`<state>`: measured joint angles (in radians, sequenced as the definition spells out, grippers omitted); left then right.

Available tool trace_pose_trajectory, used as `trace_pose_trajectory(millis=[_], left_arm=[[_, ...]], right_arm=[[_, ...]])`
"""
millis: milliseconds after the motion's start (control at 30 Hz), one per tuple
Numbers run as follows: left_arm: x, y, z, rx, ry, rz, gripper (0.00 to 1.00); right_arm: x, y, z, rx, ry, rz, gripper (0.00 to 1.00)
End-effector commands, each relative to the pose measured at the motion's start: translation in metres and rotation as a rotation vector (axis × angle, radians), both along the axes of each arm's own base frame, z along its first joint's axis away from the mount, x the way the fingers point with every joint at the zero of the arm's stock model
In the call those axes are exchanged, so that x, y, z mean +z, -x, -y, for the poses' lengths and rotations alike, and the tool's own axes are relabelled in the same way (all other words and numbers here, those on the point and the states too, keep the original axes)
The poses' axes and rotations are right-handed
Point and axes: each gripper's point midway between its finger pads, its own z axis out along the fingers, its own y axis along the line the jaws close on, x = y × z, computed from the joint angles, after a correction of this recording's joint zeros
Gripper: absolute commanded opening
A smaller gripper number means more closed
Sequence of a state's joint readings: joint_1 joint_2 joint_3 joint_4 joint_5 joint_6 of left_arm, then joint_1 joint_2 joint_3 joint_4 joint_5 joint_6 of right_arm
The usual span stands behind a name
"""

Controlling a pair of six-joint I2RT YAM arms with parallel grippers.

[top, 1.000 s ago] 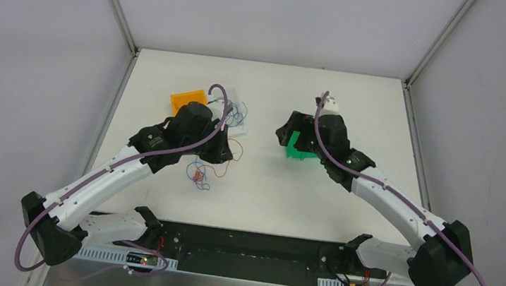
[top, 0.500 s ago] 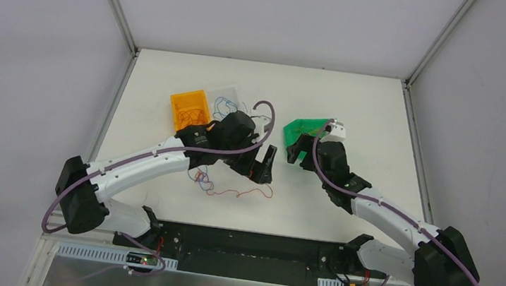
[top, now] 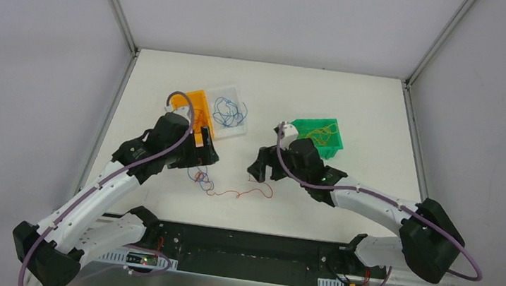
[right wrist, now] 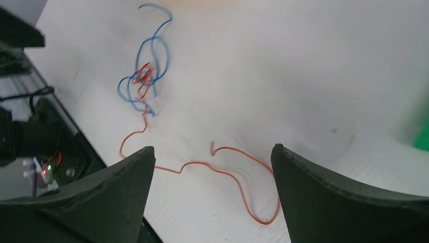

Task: Untangle the cables
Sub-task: Untie the cable.

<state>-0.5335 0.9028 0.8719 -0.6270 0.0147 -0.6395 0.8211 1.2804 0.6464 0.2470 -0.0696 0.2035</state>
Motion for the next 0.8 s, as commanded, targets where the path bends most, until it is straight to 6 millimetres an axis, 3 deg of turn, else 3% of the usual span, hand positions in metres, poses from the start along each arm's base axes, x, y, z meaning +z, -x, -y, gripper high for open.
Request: trace_pose_trajectory(millis=[0,233,333,433,500,567,633,767], left_arm=[[-0.012,0.005,-0.027,0.178,-0.003,-0.02,0.99],[-0.022,0.009,-0.057,0.343,-0.008,-0.038,0.96],[-0.027,0.009,-0.074,0.431,-0.049,-0.058,0.91],[-0.03,0.007,-0.074,0.454,-0.039,-0.082,0.89],[-0.034,0.004,-0.072,0.456,-0.043,-0.095,0.87],[-0.038,0.001,-0.071,0.465,-0.051,-0.113,0.85],[-0.044,-0.001,-0.067,0.466,-0.049,-0.139,0.84],[-0.058,-0.007,-0.062,0.483,-0.043,-0.184,0.83]], right_arm=[[0.015,0.039,-0.049,0.3,0.021,0.06,0.89],[-0.011,0.077,-0.081,0.498,0.118,0.045,0.88],[-0.021,0.08,-0.089,0.521,0.181,0.048,0.82],[-0.032,0.077,-0.09,0.511,0.225,0.031,0.64],[-0.032,0.077,-0.092,0.51,0.24,0.028,0.44],[-0.028,0.076,-0.091,0.505,0.23,0.044,0.17],[-0.024,0.073,-0.087,0.475,0.215,0.076,0.01],[-0.011,0.07,-0.08,0.445,0.185,0.124,0.0]])
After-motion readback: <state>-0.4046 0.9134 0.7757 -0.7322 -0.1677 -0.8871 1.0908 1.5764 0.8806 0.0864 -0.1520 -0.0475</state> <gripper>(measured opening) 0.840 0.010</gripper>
